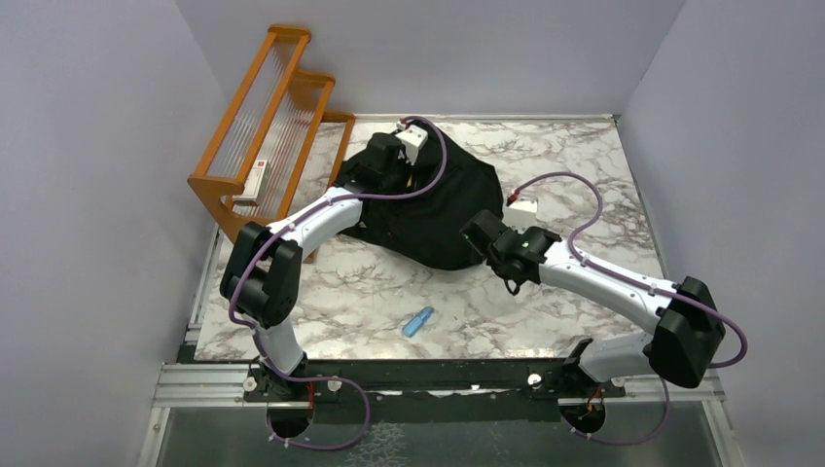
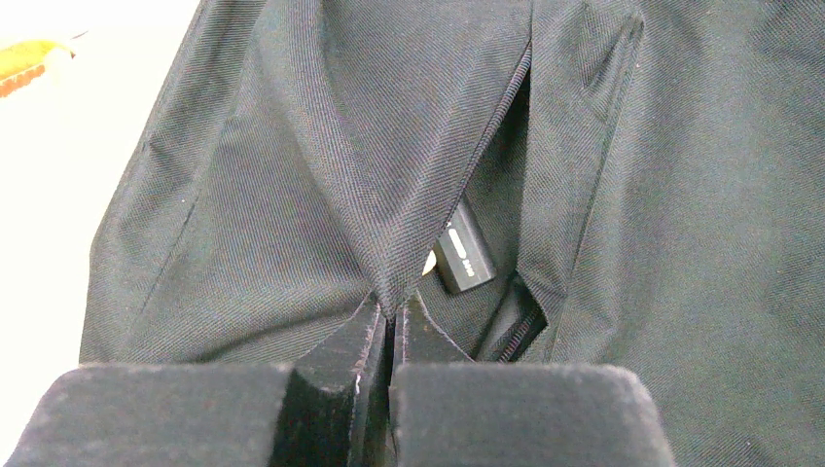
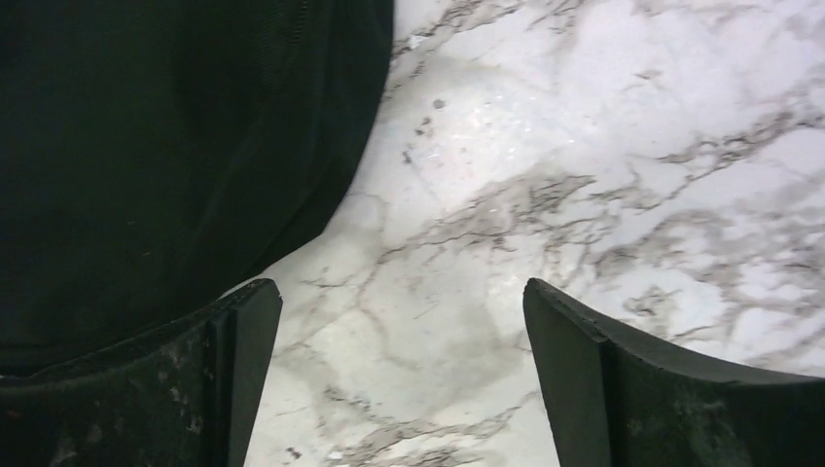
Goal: Pack the student bag
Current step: Pick up the stationery from the center of the board.
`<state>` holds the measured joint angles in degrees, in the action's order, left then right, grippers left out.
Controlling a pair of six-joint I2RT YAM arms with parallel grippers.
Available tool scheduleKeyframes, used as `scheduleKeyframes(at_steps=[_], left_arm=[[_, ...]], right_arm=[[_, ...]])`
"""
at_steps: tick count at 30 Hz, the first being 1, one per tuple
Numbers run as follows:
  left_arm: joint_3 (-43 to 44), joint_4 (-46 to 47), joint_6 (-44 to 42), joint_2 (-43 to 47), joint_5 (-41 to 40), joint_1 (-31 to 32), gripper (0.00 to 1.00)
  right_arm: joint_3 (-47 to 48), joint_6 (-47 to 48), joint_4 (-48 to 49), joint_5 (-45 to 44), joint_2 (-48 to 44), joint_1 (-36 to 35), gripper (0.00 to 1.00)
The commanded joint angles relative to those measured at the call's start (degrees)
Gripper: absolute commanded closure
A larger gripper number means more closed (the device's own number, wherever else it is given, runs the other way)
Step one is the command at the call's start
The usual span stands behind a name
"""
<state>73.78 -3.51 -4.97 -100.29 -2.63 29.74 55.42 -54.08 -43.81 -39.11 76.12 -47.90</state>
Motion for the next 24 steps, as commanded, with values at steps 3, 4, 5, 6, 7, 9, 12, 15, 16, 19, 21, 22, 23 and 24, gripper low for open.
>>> scheduleKeyframes(at_steps=[3,4,5,6,7,9,12,15,16,19,21,22,23,24], left_arm=[[-0.03,0.81,-0.72,4.12,-0.93,0.15,1.0],[-0.04,0.86,-0.75,4.09,-1.09,0.15,1.0],[-0.04,0.74,-0.74,4.13,-1.09,0.15,1.0],[-0.04,0.78,-0.81,4.07,-1.05,0.15,1.0],[-0.04,0.78,-0.75,4.05,-1.01,0.15,1.0],[-0.04,0.73,-0.75,4.1,-0.88,0.15,1.0],[-0.04,0.73,-0.7,4.05,-0.71,0.15,1.0],[-0.04,0.87,-0.5,4.05,-0.49,0.15,1.0],[0.04,0.87,-0.46,4.05,-0.38,0.12,1.0],[-0.03,0.77,-0.44,4.26,-0.39,0.15,1.0],[-0.04,0.73,-0.61,4.44,-0.65,0.15,1.0],[-0.08,0.69,-0.69,4.46,-0.76,0.15,1.0],[-0.12,0.69,-0.72,4.49,-0.83,0.15,1.0],[-0.08,0.7,-0.66,4.4,-0.8,0.15,1.0]], right_arm=[[3.23,2.78,-7.16,-6.28,1.73,0.2,0.0],[3.68,3.55,-7.0,-5.79,1.4,0.45,0.0],[3.57,4.64,-6.24,-5.7,0.6,0.45,0.0],[2.47,6.65,-4.17,-5.34,-0.51,0.5,0.0],[0.86,8.74,-0.33,-4.82,-1.95,0.56,0.0],[-1.64,11.9,3.81,-2.06,-4.11,1.17,0.0],[-0.16,12.57,1.97,4.16,-4.05,1.76,0.0],[0.15,12.11,2.86,8.86,-3.4,1.81,0.01],[0.85,10.53,2.09,9.94,-2.49,1.76,0.02],[2.12,7.72,0.98,13.85,0.65,0.27,0.06],[3.16,4.44,-0.37,13.7,2.73,-2.95,0.09],[3.69,3.07,-0.73,13.96,3.92,-4.71,0.09],[4.19,1.63,-0.8,14.49,4.96,-6.28,0.09],[4.4,0.14,-0.46,15.36,5.96,-7.92,0.1]])
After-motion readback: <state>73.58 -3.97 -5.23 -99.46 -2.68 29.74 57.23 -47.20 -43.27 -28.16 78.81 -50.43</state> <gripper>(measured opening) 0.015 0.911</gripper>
